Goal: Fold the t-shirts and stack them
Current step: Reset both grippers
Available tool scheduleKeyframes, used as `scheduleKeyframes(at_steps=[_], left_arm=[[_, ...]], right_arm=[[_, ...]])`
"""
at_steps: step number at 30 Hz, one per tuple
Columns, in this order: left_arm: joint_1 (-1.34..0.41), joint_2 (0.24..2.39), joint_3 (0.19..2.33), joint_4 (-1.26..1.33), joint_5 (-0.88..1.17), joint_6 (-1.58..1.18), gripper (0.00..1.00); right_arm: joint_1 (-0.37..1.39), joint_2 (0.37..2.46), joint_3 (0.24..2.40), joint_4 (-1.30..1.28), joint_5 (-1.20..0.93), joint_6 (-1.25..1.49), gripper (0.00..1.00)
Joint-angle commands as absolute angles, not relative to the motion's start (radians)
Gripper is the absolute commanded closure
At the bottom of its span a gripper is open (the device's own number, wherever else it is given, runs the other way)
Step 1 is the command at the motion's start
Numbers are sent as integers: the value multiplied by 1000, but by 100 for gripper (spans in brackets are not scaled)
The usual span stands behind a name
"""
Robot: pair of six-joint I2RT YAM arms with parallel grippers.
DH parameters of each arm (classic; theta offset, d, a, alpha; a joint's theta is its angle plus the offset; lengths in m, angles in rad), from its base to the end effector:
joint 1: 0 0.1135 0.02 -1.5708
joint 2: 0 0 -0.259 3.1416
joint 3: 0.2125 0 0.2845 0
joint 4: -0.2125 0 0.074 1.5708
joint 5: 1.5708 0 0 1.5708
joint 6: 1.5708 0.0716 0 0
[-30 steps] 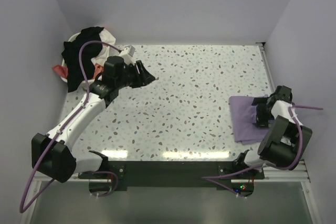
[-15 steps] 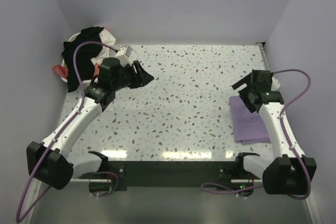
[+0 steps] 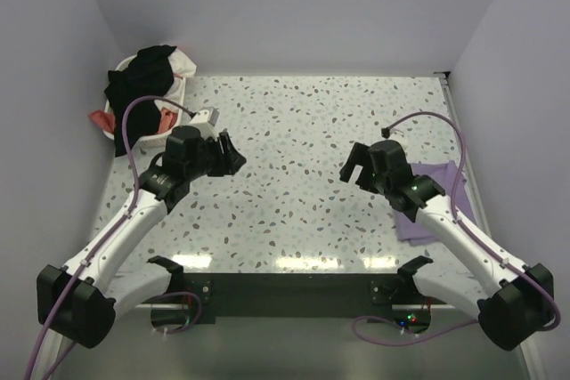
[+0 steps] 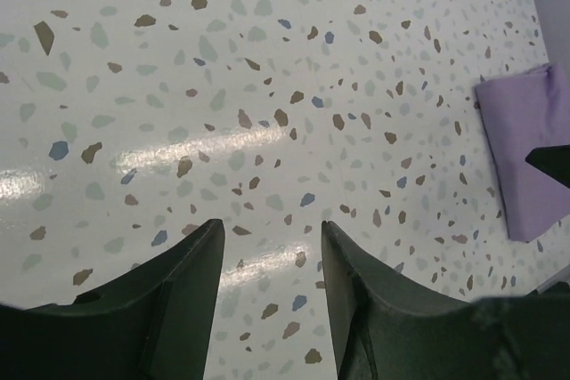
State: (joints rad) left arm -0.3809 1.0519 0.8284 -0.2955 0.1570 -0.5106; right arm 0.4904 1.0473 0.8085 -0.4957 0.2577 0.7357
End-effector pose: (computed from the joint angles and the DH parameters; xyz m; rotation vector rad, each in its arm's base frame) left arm 0.2759 -0.1226 0.2635 -0.0415 2.1607 -0.6935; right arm 0.2567 0.1164 0.2343 0.4121 2.2625 0.3437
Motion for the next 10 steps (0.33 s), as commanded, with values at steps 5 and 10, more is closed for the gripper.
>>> scheduleKeyframes(at_steps=[5,10], left_arm=[[-385,986,816,-342,104,-422,46],[-385,983,856,-391,94,-371,46]], right_arm=[[495,974,781,-362,201,575,1],[495,980,787,-345,219,557,1]])
